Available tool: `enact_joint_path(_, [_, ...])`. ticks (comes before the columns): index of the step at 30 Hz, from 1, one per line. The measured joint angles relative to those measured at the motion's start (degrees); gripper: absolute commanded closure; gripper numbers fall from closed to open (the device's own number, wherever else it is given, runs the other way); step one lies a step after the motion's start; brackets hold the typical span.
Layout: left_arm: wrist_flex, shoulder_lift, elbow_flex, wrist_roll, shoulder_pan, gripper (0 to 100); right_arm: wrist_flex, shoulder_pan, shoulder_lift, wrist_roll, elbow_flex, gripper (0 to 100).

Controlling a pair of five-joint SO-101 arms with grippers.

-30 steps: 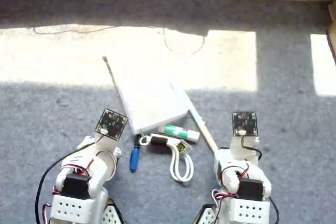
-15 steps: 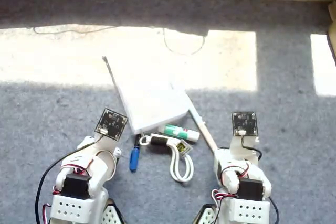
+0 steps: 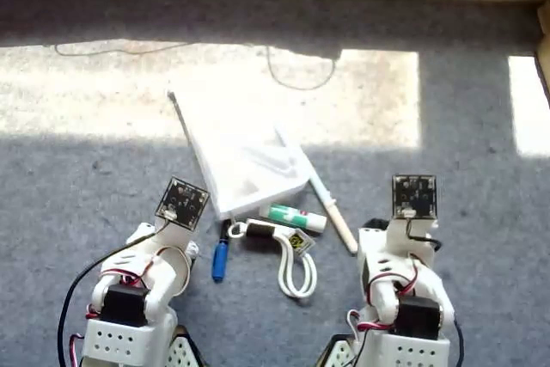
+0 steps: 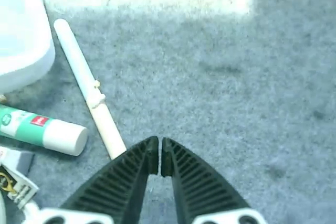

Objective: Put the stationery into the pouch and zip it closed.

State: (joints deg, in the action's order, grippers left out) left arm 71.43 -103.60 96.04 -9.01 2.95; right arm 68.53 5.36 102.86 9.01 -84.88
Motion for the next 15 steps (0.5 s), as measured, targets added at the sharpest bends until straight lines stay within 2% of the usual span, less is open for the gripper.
enact_joint_path(7, [0.0, 0.0, 0.0, 0.0, 0.0, 99, 0.0, 0.0, 0.35, 0.0, 6.86, 97.4])
enact_joint_path(15, [0.0, 0.0, 0.0, 0.0, 0.0, 99, 0.0, 0.0, 0.35, 0.0, 8.18, 97.1])
